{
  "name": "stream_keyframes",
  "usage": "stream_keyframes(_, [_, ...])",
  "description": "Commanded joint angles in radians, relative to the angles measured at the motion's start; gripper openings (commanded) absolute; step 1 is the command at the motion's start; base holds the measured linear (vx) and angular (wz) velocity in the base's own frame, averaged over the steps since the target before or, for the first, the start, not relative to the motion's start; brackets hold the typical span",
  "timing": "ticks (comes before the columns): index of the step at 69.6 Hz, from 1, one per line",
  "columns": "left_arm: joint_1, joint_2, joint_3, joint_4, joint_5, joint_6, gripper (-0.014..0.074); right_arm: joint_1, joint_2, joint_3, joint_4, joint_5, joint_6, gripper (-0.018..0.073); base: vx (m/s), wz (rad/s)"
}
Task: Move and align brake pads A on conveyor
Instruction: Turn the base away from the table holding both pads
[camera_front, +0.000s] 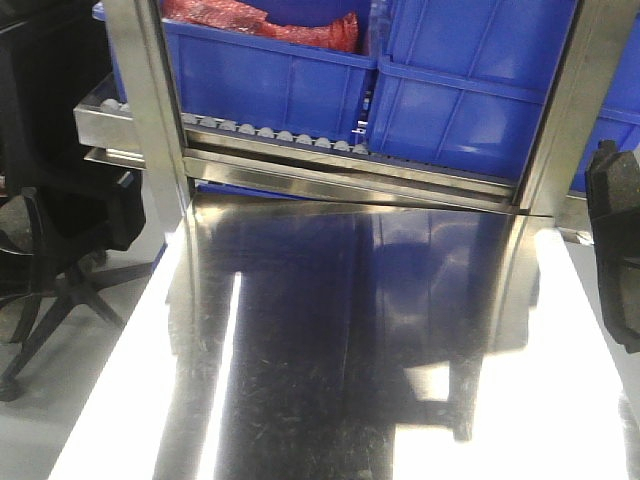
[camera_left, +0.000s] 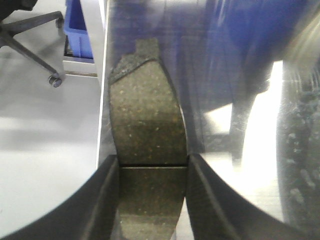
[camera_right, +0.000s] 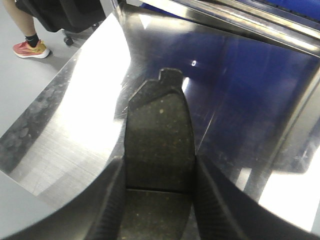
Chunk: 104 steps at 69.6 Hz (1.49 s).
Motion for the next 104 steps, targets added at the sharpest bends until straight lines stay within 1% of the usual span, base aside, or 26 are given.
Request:
stream_keyframes(1, [-0.004,-0.015,-0.024,0.02,-0.066,-0.009,-0.0006,0.0,-0.009,-0.026,-0.01,-0.072,-0.009,-0.0003,-0.03,0.12])
stream_keyframes(61, [-0.004,-0.015,-0.024,0.02,-0.066,-0.009,-0.0006,0.0,-0.009,-0.026,-0.01,-0.072,-0.009,-0.0003,-0.05,0.21])
stream_keyframes(81, [-0.004,-0.015,-0.024,0.02,-0.066,-0.009,-0.0006,0.0,-0.009,-0.026,-0.01,-0.072,-0.009,-0.0003,-0.1,0.41])
stream_keyframes(104, [-0.004,-0.015,-0.024,0.02,-0.066,-0.009,-0.0006,0.0,-0.009,-0.026,-0.01,-0.072,-0.009,-0.0003,-0.14,0.57])
